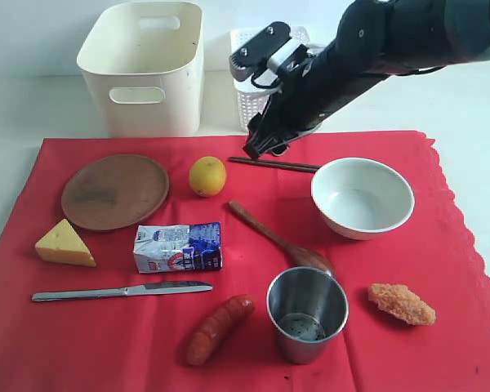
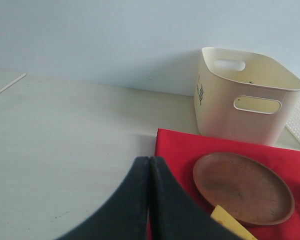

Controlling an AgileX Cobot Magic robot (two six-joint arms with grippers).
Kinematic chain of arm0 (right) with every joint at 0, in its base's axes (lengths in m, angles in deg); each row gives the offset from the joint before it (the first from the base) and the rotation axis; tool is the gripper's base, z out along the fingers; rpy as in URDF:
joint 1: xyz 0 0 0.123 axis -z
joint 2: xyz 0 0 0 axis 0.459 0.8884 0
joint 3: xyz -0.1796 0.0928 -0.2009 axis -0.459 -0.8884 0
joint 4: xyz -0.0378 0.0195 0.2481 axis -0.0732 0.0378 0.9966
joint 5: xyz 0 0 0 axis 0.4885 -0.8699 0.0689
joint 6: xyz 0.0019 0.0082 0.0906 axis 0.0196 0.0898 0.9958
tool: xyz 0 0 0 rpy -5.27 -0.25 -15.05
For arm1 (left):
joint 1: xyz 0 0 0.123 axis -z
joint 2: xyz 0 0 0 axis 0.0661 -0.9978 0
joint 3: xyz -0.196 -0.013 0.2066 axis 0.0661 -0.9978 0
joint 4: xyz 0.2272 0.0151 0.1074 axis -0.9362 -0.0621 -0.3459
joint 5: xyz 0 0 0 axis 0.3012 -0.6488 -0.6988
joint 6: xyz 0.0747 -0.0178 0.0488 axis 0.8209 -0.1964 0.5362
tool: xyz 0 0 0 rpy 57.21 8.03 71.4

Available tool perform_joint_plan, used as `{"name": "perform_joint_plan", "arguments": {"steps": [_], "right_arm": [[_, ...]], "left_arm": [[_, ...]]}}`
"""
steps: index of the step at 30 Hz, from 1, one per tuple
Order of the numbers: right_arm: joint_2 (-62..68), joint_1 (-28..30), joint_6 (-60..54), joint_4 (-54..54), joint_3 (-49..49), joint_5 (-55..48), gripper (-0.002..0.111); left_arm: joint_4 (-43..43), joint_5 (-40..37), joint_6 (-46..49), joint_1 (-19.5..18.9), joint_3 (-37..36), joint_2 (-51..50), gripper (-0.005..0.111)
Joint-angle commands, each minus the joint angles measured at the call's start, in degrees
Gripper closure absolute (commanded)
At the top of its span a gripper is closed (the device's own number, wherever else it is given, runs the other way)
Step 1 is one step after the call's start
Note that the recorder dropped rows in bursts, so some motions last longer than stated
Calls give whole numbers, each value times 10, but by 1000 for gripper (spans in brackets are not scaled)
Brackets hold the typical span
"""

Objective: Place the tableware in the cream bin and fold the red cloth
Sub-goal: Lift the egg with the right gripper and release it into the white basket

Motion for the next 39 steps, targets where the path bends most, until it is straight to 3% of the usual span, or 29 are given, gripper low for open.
{"name": "perform_joint_plan", "arguments": {"steps": [1, 11, 25, 28, 35, 39], "right_arm": [[-16, -2, 5, 3, 3, 44, 108], [-9, -1, 6, 12, 7, 245, 108], [147, 54, 140, 12, 143, 269, 108], [158, 54, 138, 12, 144, 284, 98], [171, 51, 138, 12, 144, 306, 61], [171, 51, 138, 12, 144, 307, 53]], "left_arm": [[3, 7, -2, -1, 0, 4, 105], [3, 7, -2, -1, 0, 4, 105], [3, 7, -2, -1, 0, 4, 105], [3, 7, -2, -1, 0, 4, 105], [3, 7, -2, -1, 0, 4, 105], [3, 7, -2, -1, 0, 4, 105]]}}
